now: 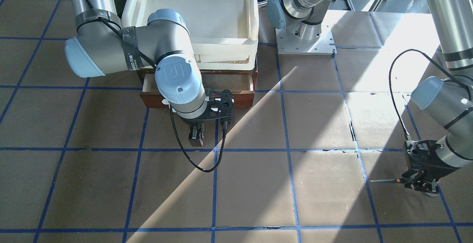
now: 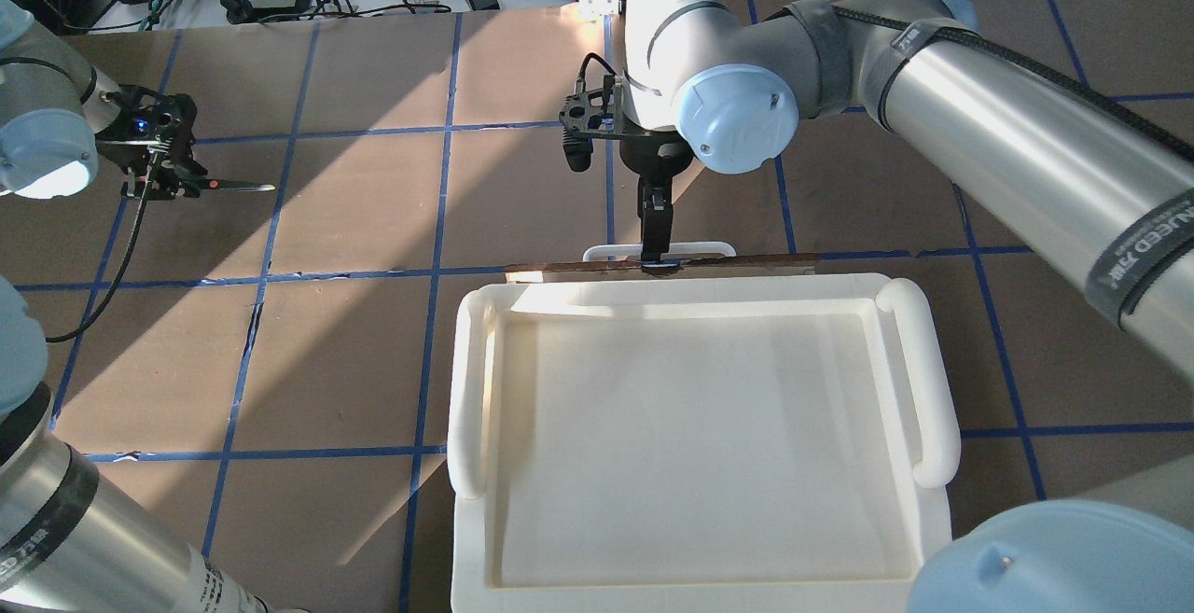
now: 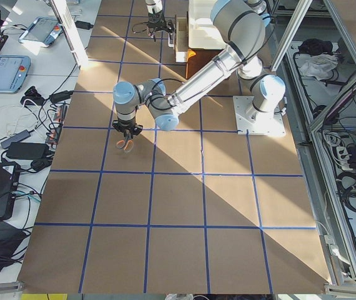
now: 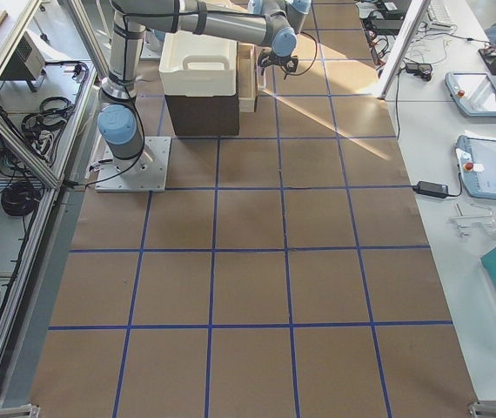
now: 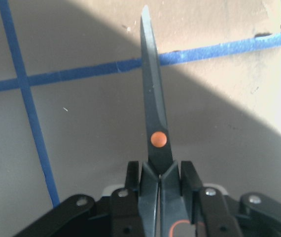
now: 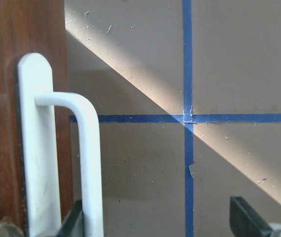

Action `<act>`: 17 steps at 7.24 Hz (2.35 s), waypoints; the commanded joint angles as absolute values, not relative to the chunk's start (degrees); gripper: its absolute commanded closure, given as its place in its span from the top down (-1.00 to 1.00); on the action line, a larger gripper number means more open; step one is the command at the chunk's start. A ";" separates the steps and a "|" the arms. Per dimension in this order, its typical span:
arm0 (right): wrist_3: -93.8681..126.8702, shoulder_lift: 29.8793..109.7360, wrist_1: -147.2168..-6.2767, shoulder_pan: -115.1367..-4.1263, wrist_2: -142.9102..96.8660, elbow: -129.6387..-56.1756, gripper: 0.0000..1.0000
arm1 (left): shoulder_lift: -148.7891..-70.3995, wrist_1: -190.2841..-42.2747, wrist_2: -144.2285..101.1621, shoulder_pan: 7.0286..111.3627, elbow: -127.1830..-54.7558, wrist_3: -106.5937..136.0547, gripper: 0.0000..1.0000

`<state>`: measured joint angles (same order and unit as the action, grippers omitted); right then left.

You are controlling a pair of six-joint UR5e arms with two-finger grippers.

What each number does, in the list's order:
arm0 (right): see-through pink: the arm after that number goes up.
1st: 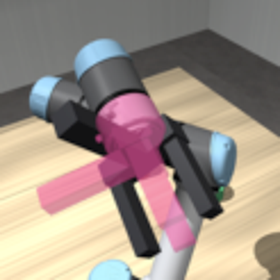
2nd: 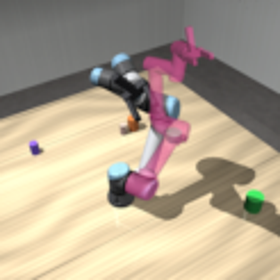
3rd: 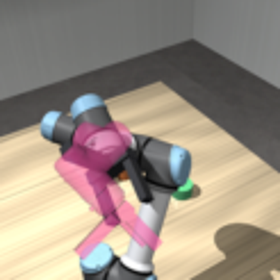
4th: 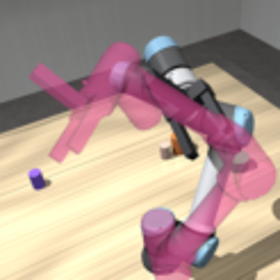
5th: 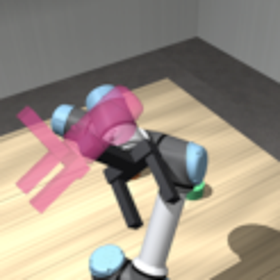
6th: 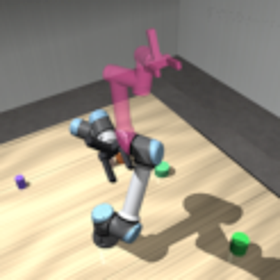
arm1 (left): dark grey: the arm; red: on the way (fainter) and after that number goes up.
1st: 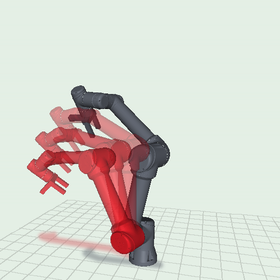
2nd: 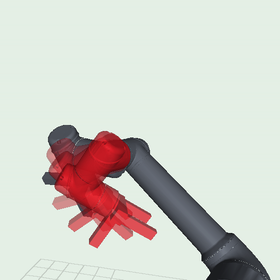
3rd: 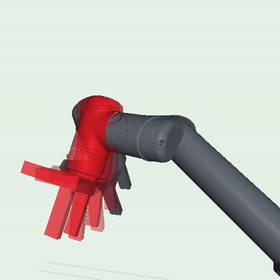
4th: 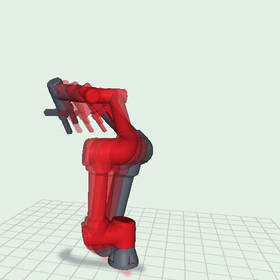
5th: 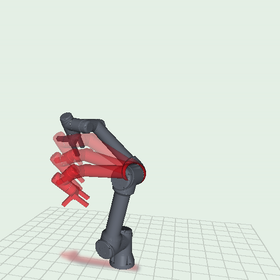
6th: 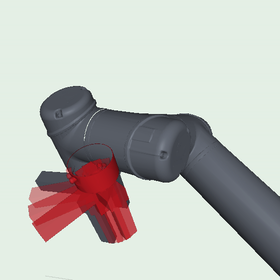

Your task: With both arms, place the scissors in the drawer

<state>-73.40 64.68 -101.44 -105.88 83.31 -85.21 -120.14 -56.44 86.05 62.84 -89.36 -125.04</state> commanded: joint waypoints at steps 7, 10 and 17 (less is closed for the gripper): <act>-73.83 59.68 -103.18 -105.38 83.23 -78.59 1.00 | -111.45 -70.22 82.18 71.18 -89.47 -113.30 -1.00; -74.00 58.80 -103.27 -104.06 83.06 -77.43 1.00 | -109.61 -73.21 81.21 72.59 -89.47 -111.98 -1.00; -74.27 55.56 -104.41 -103.89 83.06 -73.05 1.00 | -106.97 -76.11 81.12 76.02 -89.91 -106.26 -1.00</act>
